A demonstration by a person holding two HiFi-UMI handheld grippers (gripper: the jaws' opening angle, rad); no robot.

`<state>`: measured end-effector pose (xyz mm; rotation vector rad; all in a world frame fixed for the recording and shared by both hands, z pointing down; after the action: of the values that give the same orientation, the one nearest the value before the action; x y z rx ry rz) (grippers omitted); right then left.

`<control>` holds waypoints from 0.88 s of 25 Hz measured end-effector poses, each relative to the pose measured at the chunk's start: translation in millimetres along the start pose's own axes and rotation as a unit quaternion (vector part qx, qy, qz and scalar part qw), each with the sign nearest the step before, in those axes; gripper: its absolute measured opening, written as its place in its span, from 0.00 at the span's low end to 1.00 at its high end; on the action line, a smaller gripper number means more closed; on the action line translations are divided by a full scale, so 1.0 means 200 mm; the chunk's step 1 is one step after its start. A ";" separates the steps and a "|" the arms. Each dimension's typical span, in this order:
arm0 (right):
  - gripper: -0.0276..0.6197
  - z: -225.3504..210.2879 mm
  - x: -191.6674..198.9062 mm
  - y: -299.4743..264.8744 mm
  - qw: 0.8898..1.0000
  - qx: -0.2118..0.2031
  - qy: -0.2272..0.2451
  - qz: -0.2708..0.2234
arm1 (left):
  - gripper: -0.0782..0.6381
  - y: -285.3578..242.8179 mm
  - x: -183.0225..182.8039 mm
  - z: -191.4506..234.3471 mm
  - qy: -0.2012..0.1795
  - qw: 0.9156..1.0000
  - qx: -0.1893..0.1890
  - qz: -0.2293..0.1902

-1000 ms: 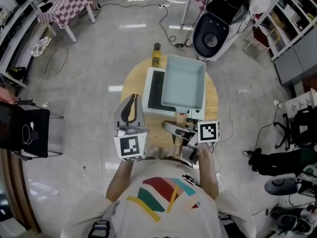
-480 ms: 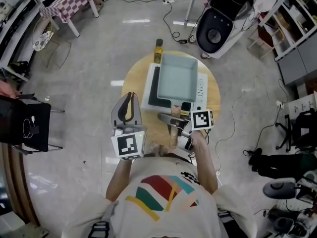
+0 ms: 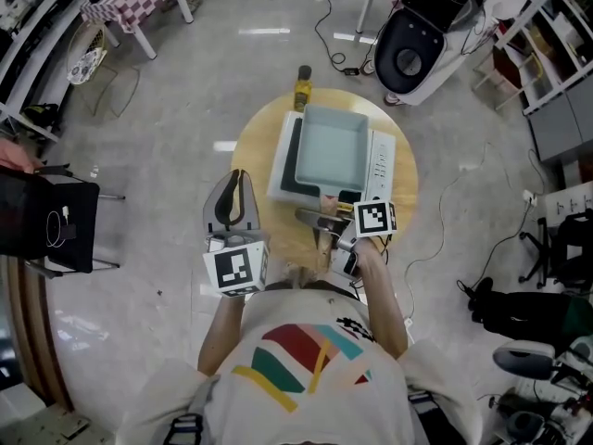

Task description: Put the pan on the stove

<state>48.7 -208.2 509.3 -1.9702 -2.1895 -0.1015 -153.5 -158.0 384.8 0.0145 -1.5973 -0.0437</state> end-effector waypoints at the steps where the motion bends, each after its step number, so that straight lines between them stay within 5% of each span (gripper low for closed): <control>1: 0.12 -0.01 0.00 0.00 1.000 0.001 -0.004 0.000 | 0.14 0.00 0.01 0.00 0.000 1.000 -0.001 0.001; 22: 0.13 -0.15 -0.01 -0.03 0.999 0.026 -0.018 -0.004 | 0.14 0.00 0.04 0.04 -0.019 0.999 -0.027 0.023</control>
<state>45.2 -216.2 538.2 -1.9520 -2.1993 -0.0100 -162.1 -158.7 392.7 -0.0659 -1.6337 -0.0524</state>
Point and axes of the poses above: the fingertips, and each gripper's own axes: y backward along the fingers, z to its left, x out of its underside, the point moved 10 cm from there along y, backward along the fingers, and after that the axes turned 4 degrees about -x, right-handed, at the moved point
